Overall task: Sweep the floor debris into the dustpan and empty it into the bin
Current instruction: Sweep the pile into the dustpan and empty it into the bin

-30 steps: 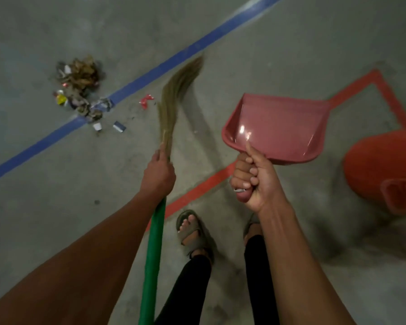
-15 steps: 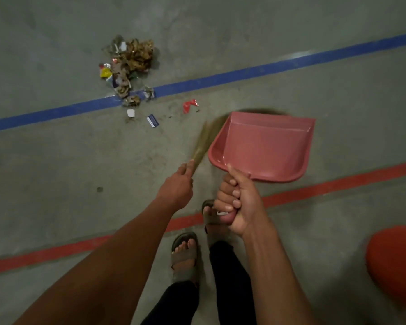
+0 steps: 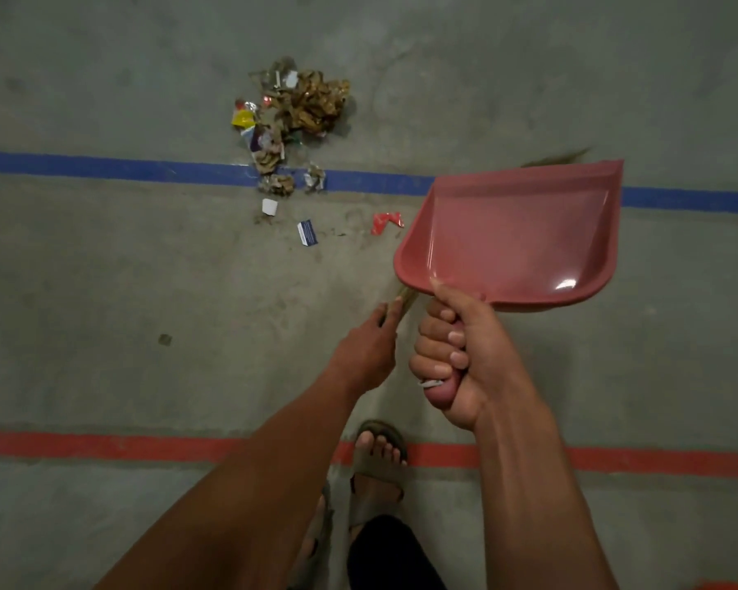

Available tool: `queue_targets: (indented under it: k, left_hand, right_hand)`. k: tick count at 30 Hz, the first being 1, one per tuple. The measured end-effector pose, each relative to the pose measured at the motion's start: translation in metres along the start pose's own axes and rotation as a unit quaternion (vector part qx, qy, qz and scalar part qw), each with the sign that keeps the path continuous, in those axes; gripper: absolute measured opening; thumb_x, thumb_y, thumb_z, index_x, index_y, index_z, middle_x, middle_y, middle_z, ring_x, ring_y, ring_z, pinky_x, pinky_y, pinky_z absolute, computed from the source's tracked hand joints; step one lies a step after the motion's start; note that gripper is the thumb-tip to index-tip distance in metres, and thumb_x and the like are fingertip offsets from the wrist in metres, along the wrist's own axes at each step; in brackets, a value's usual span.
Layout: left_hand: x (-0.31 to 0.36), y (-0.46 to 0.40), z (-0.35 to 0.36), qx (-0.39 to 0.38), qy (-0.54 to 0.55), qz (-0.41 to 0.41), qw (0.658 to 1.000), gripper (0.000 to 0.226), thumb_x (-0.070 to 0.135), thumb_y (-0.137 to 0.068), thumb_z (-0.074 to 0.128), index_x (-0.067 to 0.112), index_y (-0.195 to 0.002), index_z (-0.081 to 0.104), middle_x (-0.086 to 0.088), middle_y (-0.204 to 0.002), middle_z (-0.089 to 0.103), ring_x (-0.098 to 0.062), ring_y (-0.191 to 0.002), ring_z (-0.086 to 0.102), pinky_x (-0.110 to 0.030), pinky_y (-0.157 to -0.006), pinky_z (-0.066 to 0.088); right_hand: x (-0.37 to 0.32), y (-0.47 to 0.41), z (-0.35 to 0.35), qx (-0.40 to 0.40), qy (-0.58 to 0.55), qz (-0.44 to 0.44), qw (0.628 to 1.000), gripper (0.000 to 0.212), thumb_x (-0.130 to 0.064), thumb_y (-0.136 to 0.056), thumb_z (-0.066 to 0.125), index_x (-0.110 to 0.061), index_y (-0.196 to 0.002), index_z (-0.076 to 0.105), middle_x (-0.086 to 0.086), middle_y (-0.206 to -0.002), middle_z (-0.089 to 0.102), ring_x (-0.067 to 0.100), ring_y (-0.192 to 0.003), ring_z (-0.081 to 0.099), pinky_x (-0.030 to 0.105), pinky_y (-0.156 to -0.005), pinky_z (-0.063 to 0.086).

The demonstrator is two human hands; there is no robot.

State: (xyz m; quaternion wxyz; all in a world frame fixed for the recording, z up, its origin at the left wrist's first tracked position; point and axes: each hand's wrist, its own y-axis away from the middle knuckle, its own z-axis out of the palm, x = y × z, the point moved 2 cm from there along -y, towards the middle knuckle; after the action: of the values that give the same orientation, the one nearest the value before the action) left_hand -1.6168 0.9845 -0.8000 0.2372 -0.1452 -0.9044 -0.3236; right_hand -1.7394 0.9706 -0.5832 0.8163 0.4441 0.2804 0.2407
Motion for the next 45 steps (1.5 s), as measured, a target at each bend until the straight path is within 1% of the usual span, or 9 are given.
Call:
queue_targets:
  k: [6, 11, 15, 21, 25, 30, 36, 40, 45]
  left_hand:
    - [-0.014, 0.011, -0.028, 0.069, -0.008, -0.129, 0.989, 0.075, 0.018, -0.102, 0.041, 0.033, -0.162, -0.002, -0.008, -0.168, 0.015, -0.048, -0.11, 0.062, -0.055, -0.086, 0.055]
    - [-0.022, 0.019, -0.077, 0.149, -0.006, -0.107, 0.983, 0.065, 0.027, -0.108, 0.037, 0.03, -0.163, 0.003, -0.001, -0.167, 0.02, -0.039, -0.109, 0.063, -0.048, -0.082, 0.054]
    - [-0.042, -0.011, -0.142, 0.216, -0.026, -0.128, 0.968, 0.067, 0.027, -0.107, 0.041, 0.025, -0.164, 0.006, -0.008, -0.162, 0.03, -0.039, -0.109, 0.062, -0.048, -0.083, 0.055]
    - [-0.102, -0.086, -0.249, 0.248, -0.014, -0.274, 0.929, 0.074, 0.018, -0.101, 0.052, 0.013, -0.163, 0.011, -0.013, -0.16, 0.033, -0.043, -0.131, 0.05, -0.056, -0.103, 0.045]
    - [-0.146, -0.117, -0.285, 0.198, -0.02, -0.323, 0.925, 0.048, 0.016, -0.095, 0.057, 0.007, -0.141, 0.044, -0.024, -0.136, 0.055, -0.046, -0.121, 0.058, -0.053, -0.099, 0.052]
    - [-0.157, -0.098, -0.262, 0.123, -0.064, -0.282, 0.949, 0.046, 0.013, -0.093, 0.054, 0.019, -0.138, 0.047, -0.02, -0.128, 0.059, -0.044, -0.115, 0.06, -0.051, -0.09, 0.053]
    - [-0.142, -0.031, -0.2, 0.069, -0.084, -0.207, 0.972, 0.067, 0.018, -0.097, 0.054, 0.042, -0.154, 0.028, 0.0, -0.149, 0.051, -0.034, -0.118, 0.061, -0.05, -0.091, 0.055]
    - [-0.141, 0.011, -0.17, 0.122, -0.081, -0.163, 0.976, 0.067, 0.024, -0.103, 0.05, 0.043, -0.159, 0.019, 0.01, -0.161, 0.038, -0.028, -0.118, 0.063, -0.046, -0.087, 0.058]
    - [-0.154, 0.033, -0.173, 0.263, -0.01, -0.199, 0.944, 0.068, 0.021, -0.103, 0.052, 0.035, -0.161, 0.02, -0.003, -0.148, 0.048, -0.033, -0.109, 0.062, -0.049, -0.082, 0.057]
  right_hand:
    - [0.0, -0.01, 0.006, -0.002, 0.035, 0.025, 0.999, 0.042, -0.029, -0.101, 0.058, -0.021, -0.063, 0.04, -0.008, -0.043, 0.023, 0.004, -0.029, 0.02, 0.018, -0.03, 0.02]
    - [-0.005, -0.014, 0.015, -0.011, 0.048, 0.042, 0.998, 0.041, -0.028, -0.101, 0.057, -0.021, -0.064, 0.04, -0.007, -0.046, 0.022, 0.004, -0.03, 0.018, 0.018, -0.031, 0.018]
    - [-0.008, -0.022, 0.028, -0.025, 0.055, 0.049, 0.997, 0.04, -0.028, -0.101, 0.057, -0.021, -0.065, 0.04, -0.008, -0.046, 0.021, 0.004, -0.031, 0.018, 0.018, -0.031, 0.018]
    - [-0.016, -0.04, 0.047, -0.048, 0.067, 0.053, 0.995, 0.039, -0.026, -0.1, 0.056, -0.022, -0.065, 0.039, -0.008, -0.046, 0.021, 0.004, -0.03, 0.018, 0.017, -0.03, 0.019]
    - [-0.028, -0.052, 0.051, -0.054, 0.077, 0.052, 0.994, 0.039, -0.027, -0.1, 0.056, -0.022, -0.065, 0.04, -0.008, -0.046, 0.021, 0.003, -0.03, 0.018, 0.016, -0.03, 0.02]
    - [-0.033, -0.053, 0.051, -0.032, 0.075, 0.05, 0.995, 0.04, -0.026, -0.099, 0.058, -0.022, -0.064, 0.04, -0.009, -0.046, 0.021, 0.003, -0.03, 0.018, 0.017, -0.029, 0.02]
    - [-0.013, -0.046, 0.051, -0.002, 0.076, 0.061, 0.995, 0.038, -0.025, -0.099, 0.056, -0.022, -0.065, 0.04, -0.008, -0.048, 0.021, 0.004, -0.031, 0.017, 0.018, -0.031, 0.018]
    - [-0.003, -0.042, 0.052, 0.006, 0.09, 0.063, 0.994, 0.039, -0.025, -0.099, 0.057, -0.022, -0.065, 0.041, -0.007, -0.049, 0.021, 0.004, -0.032, 0.017, 0.018, -0.031, 0.018]
    - [0.007, -0.041, 0.055, 0.0, 0.101, 0.072, 0.992, 0.038, -0.025, -0.099, 0.058, -0.022, -0.065, 0.041, -0.007, -0.048, 0.022, 0.004, -0.032, 0.018, 0.018, -0.031, 0.019]
